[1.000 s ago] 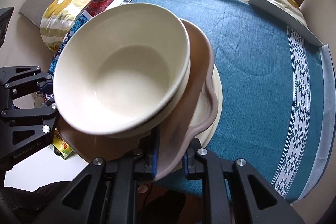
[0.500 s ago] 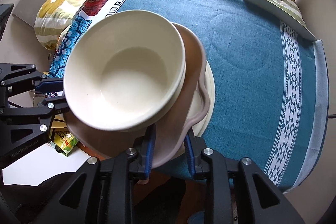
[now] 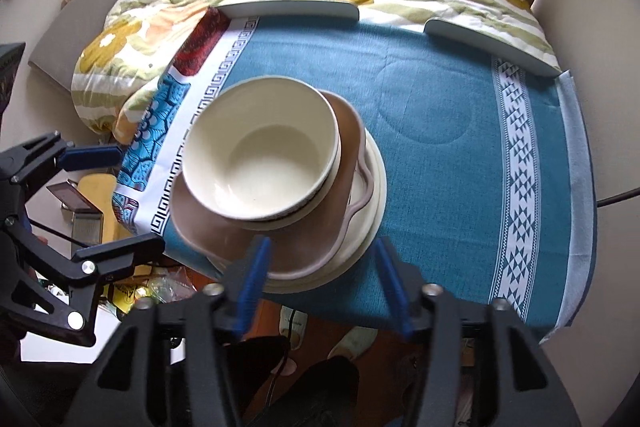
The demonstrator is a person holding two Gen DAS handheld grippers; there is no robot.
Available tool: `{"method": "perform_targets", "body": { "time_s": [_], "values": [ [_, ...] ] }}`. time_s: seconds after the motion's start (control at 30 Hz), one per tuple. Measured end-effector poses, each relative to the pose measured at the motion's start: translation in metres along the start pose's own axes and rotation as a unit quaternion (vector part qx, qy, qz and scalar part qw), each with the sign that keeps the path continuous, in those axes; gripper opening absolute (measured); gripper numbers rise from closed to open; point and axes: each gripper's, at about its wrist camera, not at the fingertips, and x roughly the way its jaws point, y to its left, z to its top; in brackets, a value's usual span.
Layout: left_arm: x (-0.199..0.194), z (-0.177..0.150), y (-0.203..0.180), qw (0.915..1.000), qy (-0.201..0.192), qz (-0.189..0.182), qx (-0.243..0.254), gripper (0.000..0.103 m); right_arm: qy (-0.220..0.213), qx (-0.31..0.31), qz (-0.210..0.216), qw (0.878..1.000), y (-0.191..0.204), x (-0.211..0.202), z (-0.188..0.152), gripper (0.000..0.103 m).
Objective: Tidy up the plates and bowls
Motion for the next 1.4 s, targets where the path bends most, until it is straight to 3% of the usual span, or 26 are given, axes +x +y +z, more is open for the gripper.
{"method": "perform_targets", "body": {
  "time_s": [0.17, 0.3, 0.43, 0.5, 0.53, 0.57, 0.63, 0.7, 0.87, 1.1, 1.4],
  "values": [
    [-0.044, -0.018, -0.011, 0.9961, -0.064, 0.012, -0.060, 0.094, -0.060, 0.004, -0.006, 0.998, -0.008, -0.047, -0.015, 0.052],
    [-0.096, -0.030, -0.036, 0.9846, -0.146, 0.038, -0.089, 0.094, -0.120, -0.001, -0.019, 0.993, -0.017, -0.094, -0.029, 0.052],
    [-0.152, -0.044, -0.069, 0.9614, -0.245, 0.076, -0.099, 0.095, -0.205, -0.001, -0.034, 0.978, -0.022, -0.154, -0.052, 0.053],
    [-0.175, -0.053, -0.085, 0.9461, -0.293, 0.092, -0.102, 0.102, -0.248, 0.001, -0.039, 0.968, -0.026, -0.182, -0.065, 0.070],
    [-0.187, -0.059, -0.094, 0.9364, -0.320, 0.101, -0.102, 0.103, -0.267, 0.004, -0.042, 0.963, -0.028, -0.193, -0.071, 0.087],
    [-0.197, -0.063, -0.099, 0.9284, -0.341, 0.107, -0.101, 0.103, -0.291, 0.008, -0.044, 0.956, -0.030, -0.206, -0.078, 0.093],
    [-0.211, -0.071, -0.112, 0.9163, -0.372, 0.117, -0.093, 0.103, -0.321, 0.018, -0.054, 0.945, -0.032, -0.224, -0.087, 0.095],
    [-0.221, -0.076, -0.122, 0.9085, -0.385, 0.133, -0.094, 0.103, -0.340, 0.029, -0.068, 0.938, -0.031, -0.238, -0.097, 0.100],
    [-0.228, -0.091, -0.135, 0.9038, -0.394, 0.140, -0.091, 0.103, -0.391, 0.034, -0.108, 0.913, -0.023, -0.256, -0.122, 0.102],
    [-0.232, -0.108, -0.148, 0.8982, -0.394, 0.172, -0.091, 0.103, -0.380, 0.048, -0.120, 0.916, -0.024, -0.249, -0.135, 0.102],
    [-0.232, -0.112, -0.153, 0.8988, -0.390, 0.176, -0.093, 0.103, -0.375, 0.055, -0.128, 0.916, -0.025, -0.251, -0.141, 0.102]
  ]
}}
